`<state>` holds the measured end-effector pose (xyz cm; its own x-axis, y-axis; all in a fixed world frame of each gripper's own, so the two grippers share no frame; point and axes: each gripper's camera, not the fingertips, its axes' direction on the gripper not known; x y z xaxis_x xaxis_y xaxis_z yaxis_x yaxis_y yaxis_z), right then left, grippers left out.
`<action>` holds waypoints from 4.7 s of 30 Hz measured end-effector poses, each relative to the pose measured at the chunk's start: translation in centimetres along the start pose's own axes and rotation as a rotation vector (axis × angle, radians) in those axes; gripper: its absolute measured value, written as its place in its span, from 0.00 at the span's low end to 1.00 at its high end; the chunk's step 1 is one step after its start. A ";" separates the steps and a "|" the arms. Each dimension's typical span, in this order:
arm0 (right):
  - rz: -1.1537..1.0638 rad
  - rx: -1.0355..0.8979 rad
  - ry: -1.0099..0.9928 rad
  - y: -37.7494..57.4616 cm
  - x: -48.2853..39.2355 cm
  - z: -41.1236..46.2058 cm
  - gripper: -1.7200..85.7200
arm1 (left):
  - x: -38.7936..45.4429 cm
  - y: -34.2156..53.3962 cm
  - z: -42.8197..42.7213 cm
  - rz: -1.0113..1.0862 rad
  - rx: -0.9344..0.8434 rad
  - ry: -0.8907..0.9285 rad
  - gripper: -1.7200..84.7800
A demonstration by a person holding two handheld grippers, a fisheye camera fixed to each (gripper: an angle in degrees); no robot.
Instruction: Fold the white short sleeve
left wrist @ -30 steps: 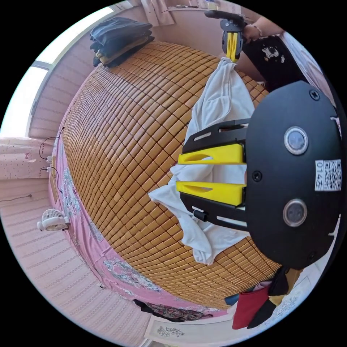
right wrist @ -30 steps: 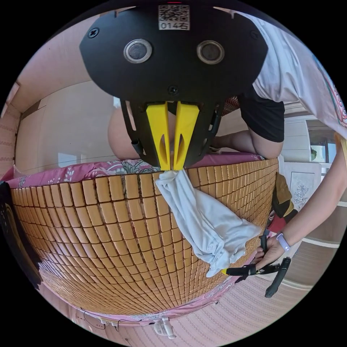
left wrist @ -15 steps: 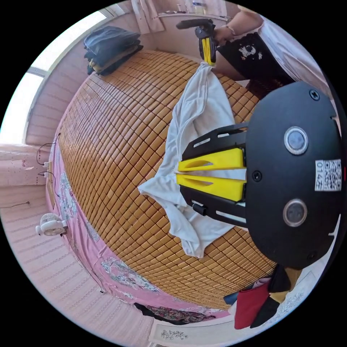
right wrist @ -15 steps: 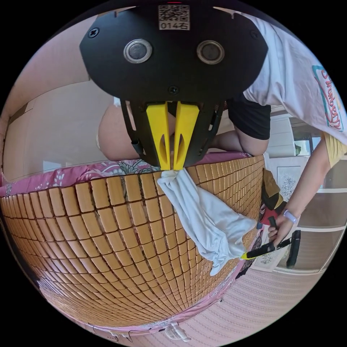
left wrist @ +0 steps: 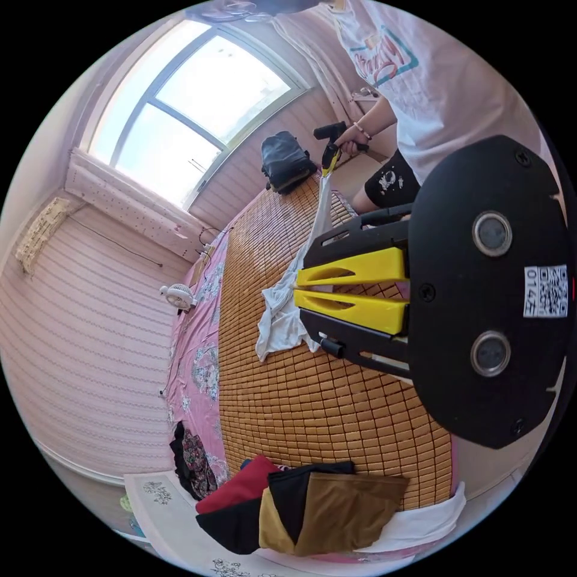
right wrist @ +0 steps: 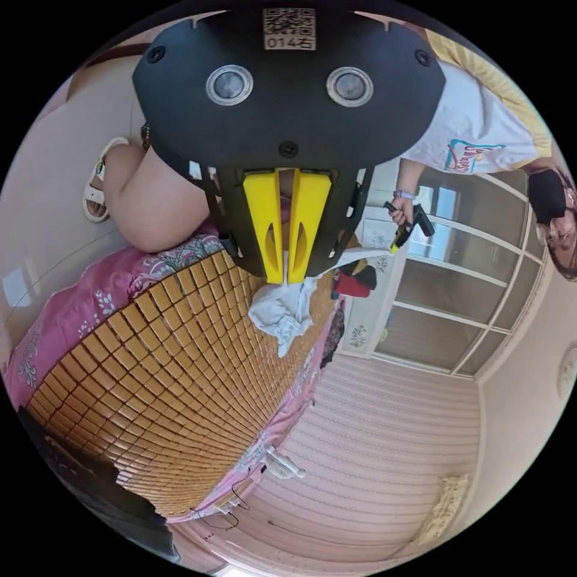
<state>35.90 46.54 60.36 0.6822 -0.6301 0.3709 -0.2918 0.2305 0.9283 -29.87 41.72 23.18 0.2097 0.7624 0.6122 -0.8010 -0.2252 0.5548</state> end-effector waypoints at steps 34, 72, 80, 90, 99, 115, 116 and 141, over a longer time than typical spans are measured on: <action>-1.183 0.470 -0.442 13.2 -46.6 -29.8 0.02 | 16.5 20.2 -41.4 0.572 1.146 -0.359 0.01; -0.282 -0.162 0.231 -9.9 -11.5 14.9 0.03 | -15.1 14.2 8.3 -0.319 -0.035 -0.078 0.01; -0.107 -0.265 0.294 -7.0 -4.2 15.5 0.02 | -16.1 18.6 12.0 -0.338 -0.247 -0.078 0.01; -0.149 -0.418 0.291 -3.1 -3.4 12.7 0.03 | -15.1 21.7 11.4 -0.328 -0.301 -0.029 0.01; -0.307 -0.173 0.047 -3.1 -10.3 3.6 0.02 | -11.8 18.7 2.1 -0.185 0.026 0.049 0.01; -0.864 0.198 -0.404 -10.9 -36.9 -12.1 0.02 | -3.5 3.9 -21.2 0.214 0.744 -0.063 0.01; -0.806 0.144 -0.262 -12.5 -36.5 -8.7 0.02 | -5.1 2.0 -18.8 0.154 0.661 -0.110 0.01; -0.746 0.254 0.040 -10.5 -26.0 -3.4 0.02 | -10.6 4.6 -0.7 -0.055 0.394 0.058 0.01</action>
<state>23.48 63.00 41.07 0.7804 -0.5232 -0.3423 0.1118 -0.4218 0.8998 -36.15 33.02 18.88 0.2051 0.8100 0.5494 -0.5105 -0.3904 0.7661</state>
